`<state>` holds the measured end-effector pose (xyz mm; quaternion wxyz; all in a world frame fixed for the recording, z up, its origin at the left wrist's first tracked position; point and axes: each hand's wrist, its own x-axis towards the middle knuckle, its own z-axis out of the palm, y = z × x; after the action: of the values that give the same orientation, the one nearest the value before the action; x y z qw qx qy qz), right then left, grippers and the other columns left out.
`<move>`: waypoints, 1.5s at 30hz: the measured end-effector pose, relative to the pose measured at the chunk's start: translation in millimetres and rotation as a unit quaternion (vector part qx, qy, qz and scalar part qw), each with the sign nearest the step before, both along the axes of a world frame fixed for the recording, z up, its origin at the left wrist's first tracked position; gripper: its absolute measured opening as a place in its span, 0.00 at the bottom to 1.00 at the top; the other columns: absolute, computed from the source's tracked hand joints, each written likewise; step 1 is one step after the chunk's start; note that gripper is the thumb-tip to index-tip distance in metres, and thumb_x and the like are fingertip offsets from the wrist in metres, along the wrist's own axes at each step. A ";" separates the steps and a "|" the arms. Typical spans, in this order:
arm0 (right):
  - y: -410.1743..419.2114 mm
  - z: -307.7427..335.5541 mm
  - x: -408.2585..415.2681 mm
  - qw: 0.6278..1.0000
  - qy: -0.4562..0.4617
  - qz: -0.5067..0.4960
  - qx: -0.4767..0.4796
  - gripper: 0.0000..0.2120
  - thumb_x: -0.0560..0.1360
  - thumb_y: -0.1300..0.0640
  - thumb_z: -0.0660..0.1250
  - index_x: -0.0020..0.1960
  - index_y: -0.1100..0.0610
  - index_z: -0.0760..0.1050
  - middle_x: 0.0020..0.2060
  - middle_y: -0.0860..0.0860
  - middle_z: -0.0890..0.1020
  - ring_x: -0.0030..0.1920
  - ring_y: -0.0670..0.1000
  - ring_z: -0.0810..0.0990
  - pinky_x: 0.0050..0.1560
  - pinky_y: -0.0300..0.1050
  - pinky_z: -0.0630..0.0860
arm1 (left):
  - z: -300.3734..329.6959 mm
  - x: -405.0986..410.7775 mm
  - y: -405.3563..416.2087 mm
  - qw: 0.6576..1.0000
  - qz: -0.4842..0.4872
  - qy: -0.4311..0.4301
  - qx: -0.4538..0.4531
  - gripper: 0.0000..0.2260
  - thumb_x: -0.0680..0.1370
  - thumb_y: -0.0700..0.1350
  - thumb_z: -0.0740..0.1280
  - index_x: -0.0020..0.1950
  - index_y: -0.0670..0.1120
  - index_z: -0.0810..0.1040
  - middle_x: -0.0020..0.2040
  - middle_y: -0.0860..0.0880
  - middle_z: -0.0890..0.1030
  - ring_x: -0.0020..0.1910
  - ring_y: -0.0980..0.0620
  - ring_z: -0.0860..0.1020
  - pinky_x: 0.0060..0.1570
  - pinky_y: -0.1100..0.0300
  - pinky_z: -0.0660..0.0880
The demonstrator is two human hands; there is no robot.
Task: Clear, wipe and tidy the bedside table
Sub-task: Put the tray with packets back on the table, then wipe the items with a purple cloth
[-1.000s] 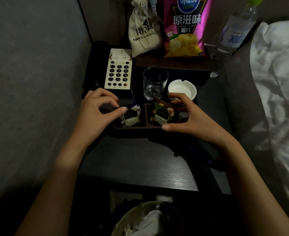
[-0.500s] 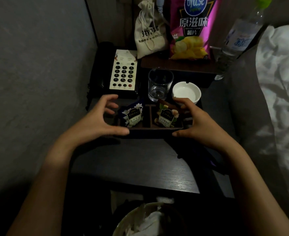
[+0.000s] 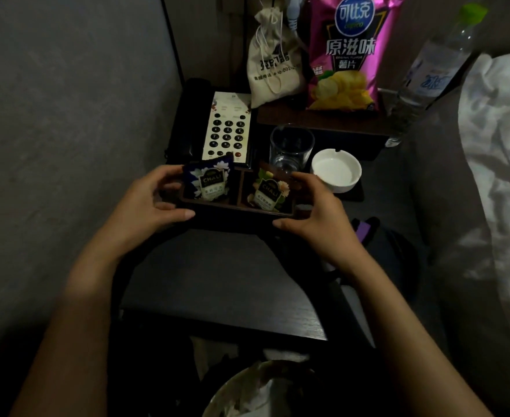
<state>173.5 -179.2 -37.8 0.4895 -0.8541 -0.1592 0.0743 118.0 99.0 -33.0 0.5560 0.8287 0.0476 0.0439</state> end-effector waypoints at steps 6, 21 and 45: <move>30.1 -13.3 -1.4 0.999 0.006 -0.020 0.041 0.39 0.66 0.61 0.79 0.73 0.55 0.65 0.64 0.49 0.77 0.59 0.39 0.74 0.55 0.23 0.71 | -3.8 -3.6 14.6 1.000 0.017 -0.010 0.001 0.31 0.68 0.24 0.71 0.64 0.49 0.70 0.54 0.58 0.77 0.54 0.65 0.75 0.43 0.76 0.74; 41.8 -16.6 -2.6 0.999 0.009 -0.010 0.038 0.37 0.67 0.60 0.78 0.71 0.51 0.66 0.59 0.40 0.76 0.53 0.31 0.74 0.52 0.22 0.71 | -9.8 -2.4 20.0 0.999 0.021 0.014 0.030 0.29 0.69 0.24 0.70 0.68 0.40 0.70 0.61 0.47 0.75 0.61 0.53 0.73 0.46 0.79 0.71; -79.0 5.8 -45.2 0.926 -0.024 -0.261 -0.271 0.19 0.70 0.51 0.75 0.54 0.59 0.74 0.54 0.59 0.76 0.57 0.61 0.73 0.53 0.59 0.75 | -0.5 -43.7 -60.5 0.959 0.210 -0.191 -0.001 0.22 0.73 0.30 0.61 0.48 0.59 0.75 0.43 0.55 0.80 0.42 0.60 0.78 0.42 0.69 0.74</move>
<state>128.3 -258.2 -32.1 0.2374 -0.9671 0.0835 -0.0361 74.3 38.5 -33.5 0.5339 0.7756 0.1140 0.3169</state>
